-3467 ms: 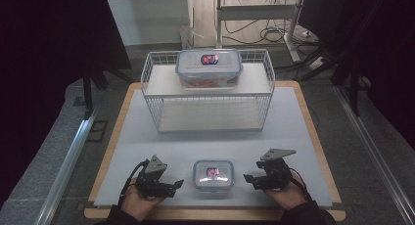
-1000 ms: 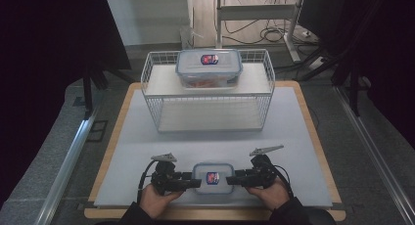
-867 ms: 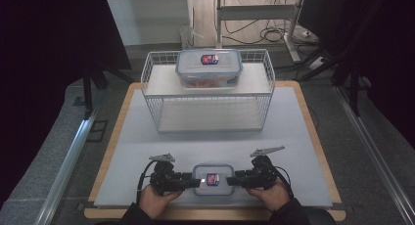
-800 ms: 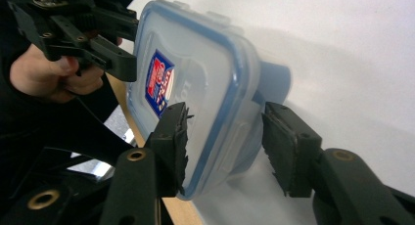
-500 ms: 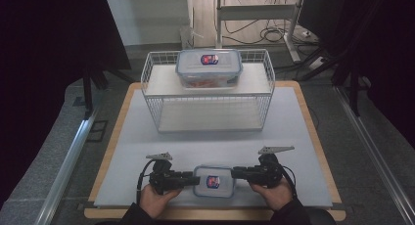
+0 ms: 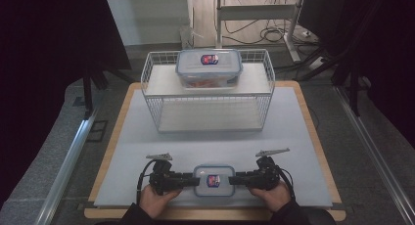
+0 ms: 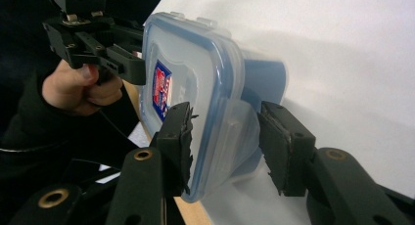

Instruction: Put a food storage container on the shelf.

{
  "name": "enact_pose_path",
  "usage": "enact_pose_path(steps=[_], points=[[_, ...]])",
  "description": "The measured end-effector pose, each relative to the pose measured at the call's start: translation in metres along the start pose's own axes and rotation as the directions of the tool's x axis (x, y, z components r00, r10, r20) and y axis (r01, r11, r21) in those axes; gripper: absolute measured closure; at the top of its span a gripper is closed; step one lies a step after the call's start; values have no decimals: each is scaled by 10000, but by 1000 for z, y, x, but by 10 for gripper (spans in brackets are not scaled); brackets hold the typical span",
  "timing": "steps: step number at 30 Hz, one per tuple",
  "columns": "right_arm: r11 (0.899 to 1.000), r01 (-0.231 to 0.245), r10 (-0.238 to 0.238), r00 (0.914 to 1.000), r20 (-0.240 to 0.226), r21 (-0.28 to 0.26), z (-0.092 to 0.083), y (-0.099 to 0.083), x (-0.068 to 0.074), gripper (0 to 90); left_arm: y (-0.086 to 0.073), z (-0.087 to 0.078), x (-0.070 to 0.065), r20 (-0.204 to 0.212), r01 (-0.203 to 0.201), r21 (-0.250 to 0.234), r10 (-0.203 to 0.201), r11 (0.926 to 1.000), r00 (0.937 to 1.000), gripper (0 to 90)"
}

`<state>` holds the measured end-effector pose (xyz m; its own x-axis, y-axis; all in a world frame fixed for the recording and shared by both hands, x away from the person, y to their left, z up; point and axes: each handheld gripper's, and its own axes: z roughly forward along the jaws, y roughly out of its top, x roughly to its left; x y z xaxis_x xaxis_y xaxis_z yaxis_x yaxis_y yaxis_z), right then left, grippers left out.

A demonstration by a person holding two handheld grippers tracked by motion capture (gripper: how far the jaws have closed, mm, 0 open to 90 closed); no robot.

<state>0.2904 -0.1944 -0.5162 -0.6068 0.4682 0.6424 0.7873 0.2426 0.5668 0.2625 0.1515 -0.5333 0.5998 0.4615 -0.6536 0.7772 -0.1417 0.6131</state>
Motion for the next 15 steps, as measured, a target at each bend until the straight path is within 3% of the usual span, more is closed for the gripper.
enact_pose_path(steps=[10,13,15], points=[[9993,-349,349,9994,29,-110,0,-1,0,575,0,0,4,212,482,-260,-476,9985,9986,566],[9994,-248,251,9996,108,-250,-2,0,2,579,3,0,5,299,516,-373,-505,9980,9983,569],[9992,-115,120,9998,144,-377,-5,4,5,580,10,-3,2,293,335,-437,-322,9985,9991,570]])
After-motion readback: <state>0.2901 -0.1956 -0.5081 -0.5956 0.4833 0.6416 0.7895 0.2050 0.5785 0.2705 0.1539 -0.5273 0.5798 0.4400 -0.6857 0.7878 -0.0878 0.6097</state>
